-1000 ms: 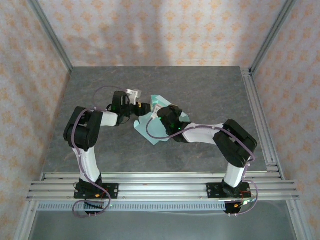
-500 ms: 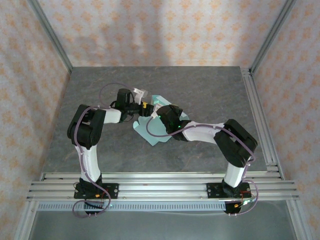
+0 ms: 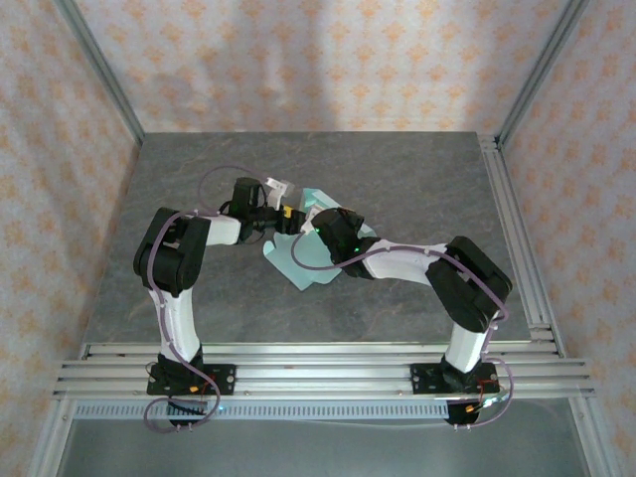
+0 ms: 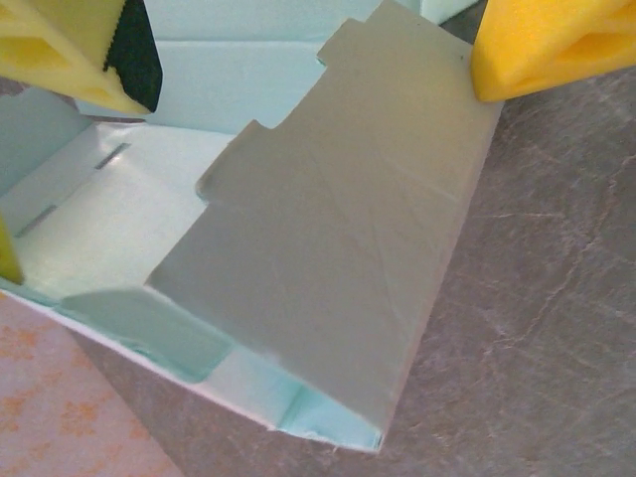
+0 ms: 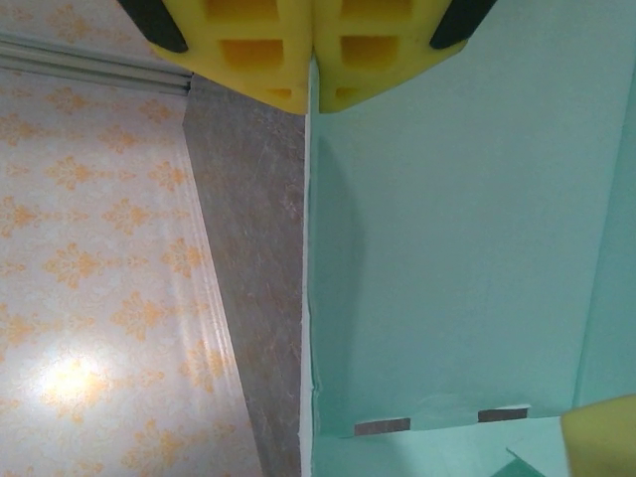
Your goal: Fold the paper box
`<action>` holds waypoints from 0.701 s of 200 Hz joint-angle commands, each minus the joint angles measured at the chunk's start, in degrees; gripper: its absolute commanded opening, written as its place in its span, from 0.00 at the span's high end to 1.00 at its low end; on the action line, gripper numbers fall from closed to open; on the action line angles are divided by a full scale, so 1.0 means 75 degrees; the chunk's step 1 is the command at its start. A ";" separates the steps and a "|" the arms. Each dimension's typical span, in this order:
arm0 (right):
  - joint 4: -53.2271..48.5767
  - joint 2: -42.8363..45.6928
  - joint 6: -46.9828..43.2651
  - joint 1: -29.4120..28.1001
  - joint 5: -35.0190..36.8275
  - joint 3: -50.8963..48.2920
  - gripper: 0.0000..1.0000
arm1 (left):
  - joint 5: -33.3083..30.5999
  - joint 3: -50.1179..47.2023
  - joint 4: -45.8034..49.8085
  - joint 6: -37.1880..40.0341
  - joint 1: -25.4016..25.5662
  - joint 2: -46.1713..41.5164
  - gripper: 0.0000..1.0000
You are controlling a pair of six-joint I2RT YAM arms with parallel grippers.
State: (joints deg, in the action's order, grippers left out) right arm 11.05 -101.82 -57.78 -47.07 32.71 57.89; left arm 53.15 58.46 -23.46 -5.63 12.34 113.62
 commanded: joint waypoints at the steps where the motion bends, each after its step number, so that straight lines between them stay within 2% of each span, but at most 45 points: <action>1: -0.0383 0.0124 0.0145 0.0007 -0.0131 0.0187 1.00 | -0.0480 -0.0018 0.0098 0.0219 -0.0055 -0.0512 0.16; 14: -0.0426 0.0112 0.0168 0.0006 -0.0154 0.0209 1.00 | -0.0441 0.0126 0.0320 0.0362 -0.0063 -0.0513 0.15; 19: -0.0433 0.0105 0.0169 0.0006 -0.0174 0.0220 1.00 | -0.0439 0.0256 0.0476 0.0413 -0.0063 -0.0454 0.09; 24: -0.0450 0.0093 0.0169 0.0012 -0.0182 0.0231 1.00 | -0.0436 0.0416 0.0688 0.0432 -0.0060 -0.0393 0.07; 54: -0.0506 0.0112 0.0180 0.0007 -0.0196 0.0297 1.00 | -0.0296 0.1182 0.1500 0.0675 -0.0051 -0.0002 0.05; 78: -0.0512 0.0126 0.0185 0.0006 -0.0175 0.0297 1.00 | -0.0123 0.1362 0.1864 0.0913 -0.0044 0.0061 0.12; 108: -0.0530 0.0099 0.0273 0.0042 -0.0094 0.0360 1.00 | -0.0101 0.1208 0.1978 0.0983 -0.0058 -0.0053 0.29; 140: -0.0831 0.0071 0.0567 0.0100 -0.0040 0.0658 1.00 | -0.0332 0.1129 0.2113 0.0945 -0.0055 -0.0021 0.32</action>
State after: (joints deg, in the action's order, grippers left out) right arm 7.70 -101.82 -56.18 -46.92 31.51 59.77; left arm 51.53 67.72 -9.67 0.40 12.27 112.92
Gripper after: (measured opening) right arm 0.050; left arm 0.689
